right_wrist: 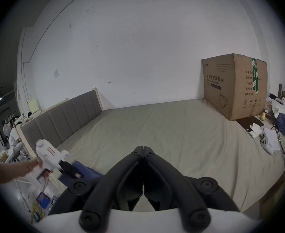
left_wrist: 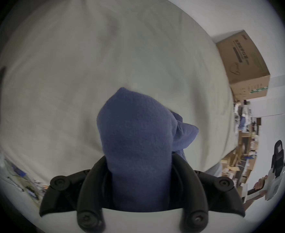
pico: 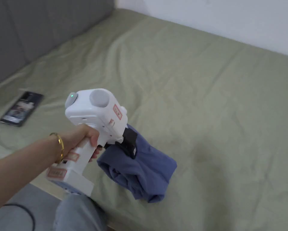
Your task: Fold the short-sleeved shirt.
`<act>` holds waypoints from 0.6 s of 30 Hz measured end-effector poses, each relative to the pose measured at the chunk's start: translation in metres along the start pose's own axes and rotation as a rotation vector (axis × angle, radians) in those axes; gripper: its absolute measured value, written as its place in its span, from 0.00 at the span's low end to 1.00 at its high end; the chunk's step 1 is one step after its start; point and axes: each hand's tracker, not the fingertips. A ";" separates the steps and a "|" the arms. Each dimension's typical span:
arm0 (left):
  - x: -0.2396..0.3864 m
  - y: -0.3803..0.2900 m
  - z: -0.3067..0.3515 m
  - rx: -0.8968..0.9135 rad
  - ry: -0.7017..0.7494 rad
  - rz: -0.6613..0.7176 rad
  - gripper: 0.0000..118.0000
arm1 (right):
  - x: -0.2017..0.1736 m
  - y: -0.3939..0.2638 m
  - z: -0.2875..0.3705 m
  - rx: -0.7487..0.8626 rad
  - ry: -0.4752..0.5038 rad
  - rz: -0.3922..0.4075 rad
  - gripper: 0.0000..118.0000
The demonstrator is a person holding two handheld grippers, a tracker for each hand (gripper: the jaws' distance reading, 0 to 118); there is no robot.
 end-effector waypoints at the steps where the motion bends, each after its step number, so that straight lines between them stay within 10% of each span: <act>1: -0.017 0.006 0.014 0.015 0.047 -0.012 0.31 | -0.002 -0.001 0.001 -0.003 -0.016 0.021 0.00; 9: -0.128 0.057 0.080 0.135 0.506 0.042 0.33 | -0.022 -0.008 -0.016 -0.052 -0.001 0.067 0.00; 13: -0.153 0.071 0.082 0.164 0.774 0.043 0.61 | -0.037 -0.008 -0.029 -0.081 0.022 0.077 0.00; 18: -0.146 0.062 0.095 0.363 0.982 0.026 0.60 | -0.046 -0.005 -0.038 -0.090 0.042 0.106 0.00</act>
